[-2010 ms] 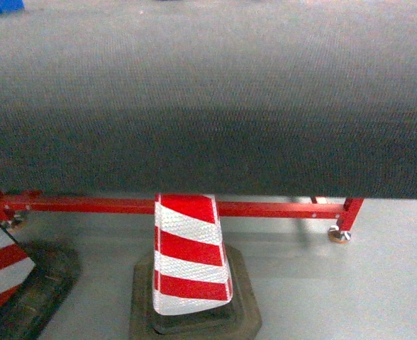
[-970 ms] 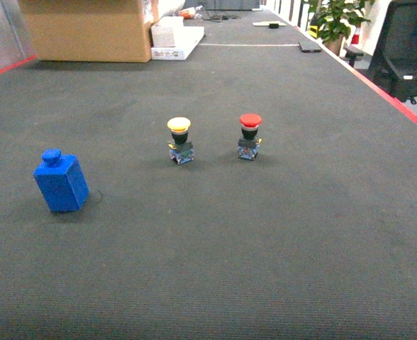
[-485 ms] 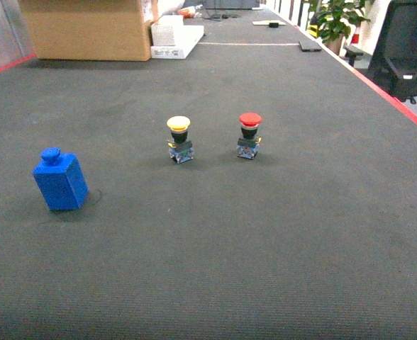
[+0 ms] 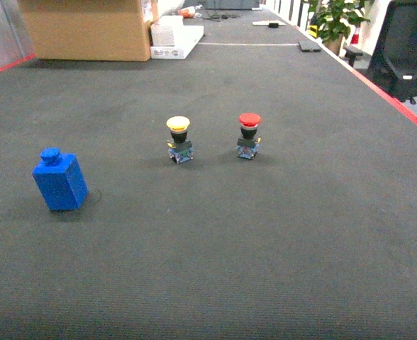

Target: Pick blue part to blue bin on bottom shelf

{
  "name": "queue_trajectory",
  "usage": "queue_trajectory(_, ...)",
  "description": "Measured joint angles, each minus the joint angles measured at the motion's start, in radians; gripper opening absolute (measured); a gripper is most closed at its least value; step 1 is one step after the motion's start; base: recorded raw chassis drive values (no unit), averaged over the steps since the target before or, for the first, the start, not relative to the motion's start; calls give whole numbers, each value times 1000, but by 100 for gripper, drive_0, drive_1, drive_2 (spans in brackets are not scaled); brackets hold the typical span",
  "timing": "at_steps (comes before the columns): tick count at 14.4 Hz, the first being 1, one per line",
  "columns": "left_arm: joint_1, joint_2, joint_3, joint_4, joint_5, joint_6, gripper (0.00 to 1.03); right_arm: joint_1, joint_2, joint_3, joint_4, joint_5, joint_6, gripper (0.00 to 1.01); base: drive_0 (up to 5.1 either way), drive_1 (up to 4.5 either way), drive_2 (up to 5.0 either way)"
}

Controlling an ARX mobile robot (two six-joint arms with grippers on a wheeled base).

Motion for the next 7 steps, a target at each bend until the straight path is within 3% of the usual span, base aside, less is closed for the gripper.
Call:
queue_trajectory(1, -48, 66, 18, -34, -120, -31, 98, 0, 0, 0, 2, -2, 0, 98, 0, 0, 0)
queue_trajectory(2, -45, 118, 8, 37, -164, -47, 98, 0, 0, 0, 0, -1, 0, 98, 0, 0, 0)
queue_trajectory(3, -33, 211, 5, 169, -134, -47, 98, 0, 0, 0, 0, -1, 0, 98, 0, 0, 0)
queue_trajectory(5, -18, 287, 5, 249, -102, -46, 98, 0, 0, 0, 0, -2, 0, 98, 0, 0, 0)
queue_trajectory(6, -1, 411, 5, 368, -53, -42, 98, 0, 0, 0, 1, -1, 0, 98, 0, 0, 0)
queue_trajectory(7, 31, 695, 21, 613, 20, -35, 98, 0, 0, 0, 0, -1, 0, 98, 0, 0, 0)
